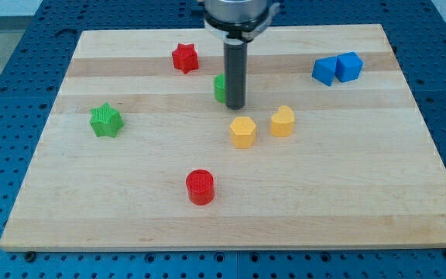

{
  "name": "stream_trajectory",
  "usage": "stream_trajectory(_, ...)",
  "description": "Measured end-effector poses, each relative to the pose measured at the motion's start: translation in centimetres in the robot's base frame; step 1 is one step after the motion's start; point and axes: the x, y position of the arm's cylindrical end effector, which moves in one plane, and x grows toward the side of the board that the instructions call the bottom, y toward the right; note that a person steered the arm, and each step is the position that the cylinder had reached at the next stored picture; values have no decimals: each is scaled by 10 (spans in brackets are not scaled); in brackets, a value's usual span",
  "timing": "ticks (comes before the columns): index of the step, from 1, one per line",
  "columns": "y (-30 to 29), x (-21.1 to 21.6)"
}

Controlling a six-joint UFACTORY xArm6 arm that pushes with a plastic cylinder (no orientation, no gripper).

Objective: Move the green circle towards the top of the green star

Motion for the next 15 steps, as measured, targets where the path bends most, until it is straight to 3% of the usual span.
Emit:
stream_trajectory(2,52,8)
stream_trajectory(3,36,-22)
stream_trajectory(5,13,-37)
stream_trajectory(12,-97,-14)
stream_trajectory(15,-90,-68)
